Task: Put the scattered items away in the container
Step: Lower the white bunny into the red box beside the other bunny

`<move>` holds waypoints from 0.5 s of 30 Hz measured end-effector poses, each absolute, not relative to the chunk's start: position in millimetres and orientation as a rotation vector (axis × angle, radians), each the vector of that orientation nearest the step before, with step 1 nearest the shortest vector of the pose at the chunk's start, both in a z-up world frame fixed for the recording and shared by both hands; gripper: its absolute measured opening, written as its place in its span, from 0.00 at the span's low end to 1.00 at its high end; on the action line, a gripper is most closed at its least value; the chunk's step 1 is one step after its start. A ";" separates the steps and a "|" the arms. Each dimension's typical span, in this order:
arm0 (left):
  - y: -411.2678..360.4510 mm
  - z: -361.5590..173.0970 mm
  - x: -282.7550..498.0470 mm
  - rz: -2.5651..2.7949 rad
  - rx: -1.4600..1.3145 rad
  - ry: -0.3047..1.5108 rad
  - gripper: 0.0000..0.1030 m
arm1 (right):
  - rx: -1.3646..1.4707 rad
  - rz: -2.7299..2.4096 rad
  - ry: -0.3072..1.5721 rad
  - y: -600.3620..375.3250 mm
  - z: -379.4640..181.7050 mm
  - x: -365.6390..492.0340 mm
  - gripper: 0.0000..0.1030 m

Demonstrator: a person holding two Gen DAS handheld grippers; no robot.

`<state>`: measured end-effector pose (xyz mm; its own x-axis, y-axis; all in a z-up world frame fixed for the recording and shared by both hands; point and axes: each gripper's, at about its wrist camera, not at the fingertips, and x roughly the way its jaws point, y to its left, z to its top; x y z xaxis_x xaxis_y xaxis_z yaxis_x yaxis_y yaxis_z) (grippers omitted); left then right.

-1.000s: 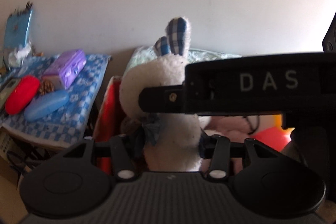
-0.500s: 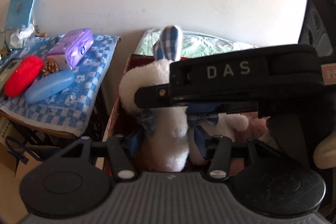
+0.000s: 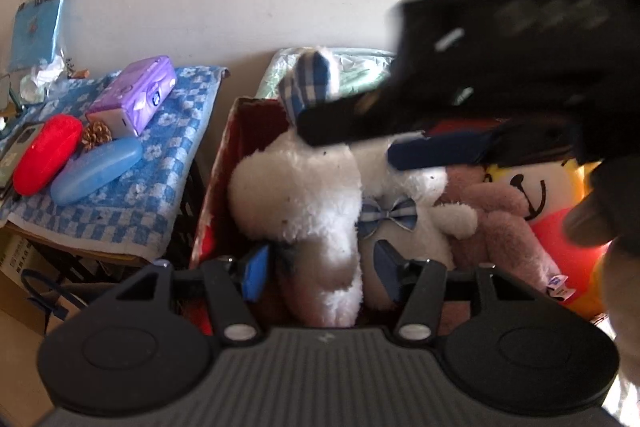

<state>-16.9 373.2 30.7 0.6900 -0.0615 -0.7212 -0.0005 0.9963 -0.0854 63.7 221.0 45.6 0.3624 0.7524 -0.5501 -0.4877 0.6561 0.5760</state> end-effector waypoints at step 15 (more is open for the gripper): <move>360.4 27.8 -12.9 -0.067 -0.027 0.784 0.62 | 0.281 0.764 0.900 239.5 27.7 77.2 0.38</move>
